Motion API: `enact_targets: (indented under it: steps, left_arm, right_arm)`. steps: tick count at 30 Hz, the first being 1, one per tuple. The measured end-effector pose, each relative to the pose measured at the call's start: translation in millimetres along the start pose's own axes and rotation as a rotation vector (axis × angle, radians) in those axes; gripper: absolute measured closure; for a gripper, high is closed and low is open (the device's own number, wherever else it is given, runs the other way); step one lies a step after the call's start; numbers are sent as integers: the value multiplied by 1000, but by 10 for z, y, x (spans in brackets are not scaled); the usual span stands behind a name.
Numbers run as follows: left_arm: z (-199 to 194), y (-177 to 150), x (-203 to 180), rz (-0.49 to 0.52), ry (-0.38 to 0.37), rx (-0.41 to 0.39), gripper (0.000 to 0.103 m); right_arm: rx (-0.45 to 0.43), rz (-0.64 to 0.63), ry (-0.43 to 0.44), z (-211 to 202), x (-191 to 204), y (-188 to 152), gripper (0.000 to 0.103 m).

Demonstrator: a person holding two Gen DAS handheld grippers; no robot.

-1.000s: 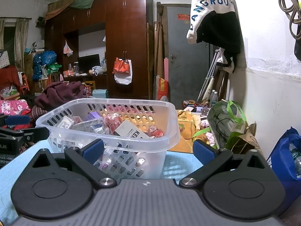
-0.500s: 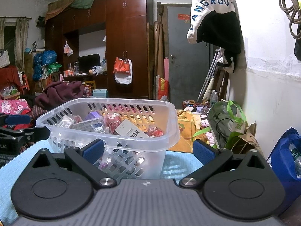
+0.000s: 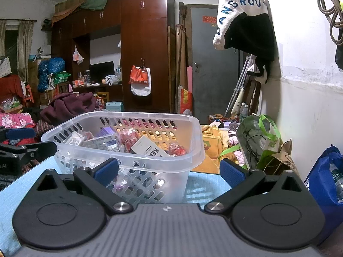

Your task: Organize objects

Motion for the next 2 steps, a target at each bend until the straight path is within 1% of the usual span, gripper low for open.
enact_targets:
  steps: [2]
  left_arm:
    - [-8, -5, -1, 4, 4, 0, 3]
  right_arm:
    - [-1, -1, 0, -3, 1, 3, 0]
Point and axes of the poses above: each gripper's, at about its wrist camera, not at the fingertips, and z roughly the way its jaws point, x to its left, y to its top, the point moved 3 cm from there along z, roughly the way its jaws point, and after that the axes turned 13 degrees about x, right-handed, at the moved point
